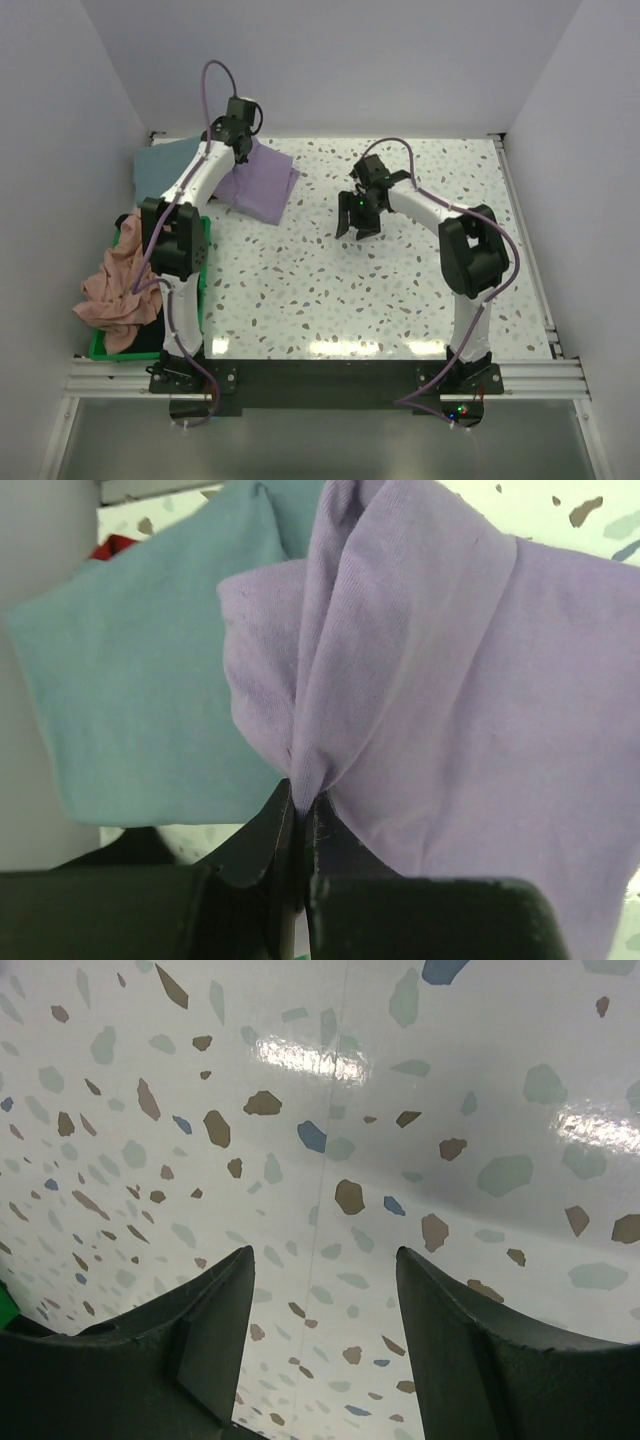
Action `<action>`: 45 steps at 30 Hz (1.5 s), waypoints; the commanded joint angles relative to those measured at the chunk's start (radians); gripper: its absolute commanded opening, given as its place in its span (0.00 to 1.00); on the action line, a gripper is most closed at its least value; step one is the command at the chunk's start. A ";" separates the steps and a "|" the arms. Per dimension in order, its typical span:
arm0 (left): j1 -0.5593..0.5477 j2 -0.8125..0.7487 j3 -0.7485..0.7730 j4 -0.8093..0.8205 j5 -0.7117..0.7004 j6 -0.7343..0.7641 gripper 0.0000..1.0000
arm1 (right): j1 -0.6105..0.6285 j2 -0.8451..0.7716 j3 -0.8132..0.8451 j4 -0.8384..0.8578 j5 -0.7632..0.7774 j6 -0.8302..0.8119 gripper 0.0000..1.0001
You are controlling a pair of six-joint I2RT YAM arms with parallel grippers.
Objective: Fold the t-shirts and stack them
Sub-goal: Neatly place the folded tshirt to the corner
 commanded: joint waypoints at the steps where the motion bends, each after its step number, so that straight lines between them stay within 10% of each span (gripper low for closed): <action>1: 0.010 -0.009 0.116 -0.003 -0.054 0.082 0.00 | -0.005 -0.072 -0.022 -0.005 0.000 -0.012 0.62; 22: 0.091 -0.063 0.331 -0.021 0.044 0.185 0.00 | -0.003 -0.156 -0.145 0.013 -0.003 0.014 0.62; 45: 0.199 -0.152 0.241 -0.012 0.155 0.137 0.00 | -0.003 -0.218 -0.225 0.041 -0.015 0.040 0.62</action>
